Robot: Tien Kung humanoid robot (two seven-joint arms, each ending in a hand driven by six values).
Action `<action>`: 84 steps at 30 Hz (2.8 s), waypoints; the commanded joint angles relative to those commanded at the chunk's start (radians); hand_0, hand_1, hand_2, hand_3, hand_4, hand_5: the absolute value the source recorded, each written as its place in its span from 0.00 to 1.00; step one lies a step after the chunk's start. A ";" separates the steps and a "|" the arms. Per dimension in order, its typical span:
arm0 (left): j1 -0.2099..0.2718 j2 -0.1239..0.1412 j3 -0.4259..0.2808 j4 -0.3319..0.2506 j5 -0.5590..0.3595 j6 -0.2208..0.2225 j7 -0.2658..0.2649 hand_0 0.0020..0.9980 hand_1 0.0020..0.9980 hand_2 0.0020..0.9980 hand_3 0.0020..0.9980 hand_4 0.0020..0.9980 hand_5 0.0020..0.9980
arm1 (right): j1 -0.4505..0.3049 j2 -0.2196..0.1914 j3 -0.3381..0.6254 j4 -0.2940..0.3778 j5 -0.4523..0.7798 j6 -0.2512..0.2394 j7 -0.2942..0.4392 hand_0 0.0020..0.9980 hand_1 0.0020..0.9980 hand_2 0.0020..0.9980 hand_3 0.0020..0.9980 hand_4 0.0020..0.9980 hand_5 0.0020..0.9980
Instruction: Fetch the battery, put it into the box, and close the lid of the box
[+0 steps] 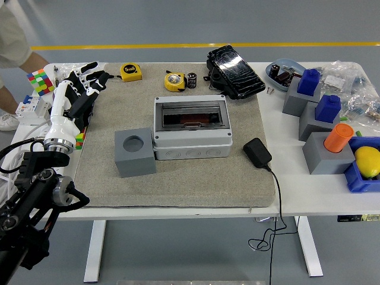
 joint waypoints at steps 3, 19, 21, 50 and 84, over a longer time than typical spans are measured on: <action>0.001 -0.001 -0.018 -0.003 -0.001 -0.001 0.002 0.59 0.66 0.65 0.70 1.00 0.38 | 0.002 -0.001 0.007 0.000 -0.002 0.000 0.000 0.56 0.59 0.56 0.54 0.92 0.48; -0.021 -0.005 -0.065 -0.002 0.011 -0.010 0.022 0.58 0.66 0.66 0.69 1.00 0.36 | 0.033 -0.003 -0.017 -0.002 0.005 0.003 -0.005 0.57 0.59 0.56 0.54 0.92 0.48; -0.033 0.003 -0.060 0.002 0.010 -0.010 0.021 0.59 0.65 0.66 0.68 1.00 0.35 | 0.042 -0.007 -0.026 0.003 -0.002 0.004 -0.006 0.57 0.59 0.57 0.54 0.92 0.48; -0.014 0.004 -0.048 -0.014 0.028 -0.024 0.059 0.57 0.64 0.66 0.66 0.98 0.36 | 0.019 -0.002 -0.018 -0.001 0.002 0.009 -0.016 0.57 0.59 0.57 0.54 0.92 0.48; 0.000 0.003 -0.037 -0.021 0.022 -0.037 0.076 0.57 0.63 0.66 0.66 0.98 0.37 | 0.003 0.005 0.002 -0.004 -0.005 0.009 -0.017 0.57 0.60 0.57 0.54 0.92 0.48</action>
